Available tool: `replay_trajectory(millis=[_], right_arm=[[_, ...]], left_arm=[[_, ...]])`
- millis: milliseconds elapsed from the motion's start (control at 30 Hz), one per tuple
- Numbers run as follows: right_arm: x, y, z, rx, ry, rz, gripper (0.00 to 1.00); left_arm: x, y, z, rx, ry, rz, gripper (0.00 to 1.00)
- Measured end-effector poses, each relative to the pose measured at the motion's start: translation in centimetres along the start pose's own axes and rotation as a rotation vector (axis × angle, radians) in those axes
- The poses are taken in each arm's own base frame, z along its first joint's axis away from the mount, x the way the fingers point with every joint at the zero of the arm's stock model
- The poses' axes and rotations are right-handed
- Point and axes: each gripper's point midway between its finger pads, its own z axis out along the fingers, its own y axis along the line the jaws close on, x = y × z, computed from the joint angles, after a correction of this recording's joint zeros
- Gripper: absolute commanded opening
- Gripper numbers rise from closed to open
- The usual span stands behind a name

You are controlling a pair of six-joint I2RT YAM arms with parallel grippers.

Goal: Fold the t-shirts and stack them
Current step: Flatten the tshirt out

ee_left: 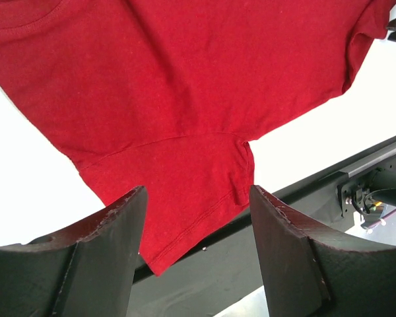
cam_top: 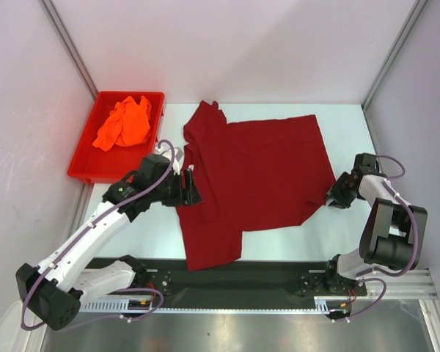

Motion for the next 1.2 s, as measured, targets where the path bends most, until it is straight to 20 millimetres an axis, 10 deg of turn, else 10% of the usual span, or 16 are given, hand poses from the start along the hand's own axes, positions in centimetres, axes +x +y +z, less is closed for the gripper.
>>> replay_trajectory(millis=[433,900,1200], right_arm=[[1.3,-0.2,0.8,-0.022,0.031,0.003,0.42],[1.3,0.1,0.8,-0.034,0.031,0.013,0.0],[-1.7,2.0,-1.9,0.018,-0.021,-0.035,0.0]], left_arm=[[0.0,0.0,0.0,0.0,0.001,0.0,0.69],[0.1,0.1,0.0,-0.002,0.002,-0.001,0.71],[4.0,1.8,0.2,-0.067,0.103,-0.071,0.7]])
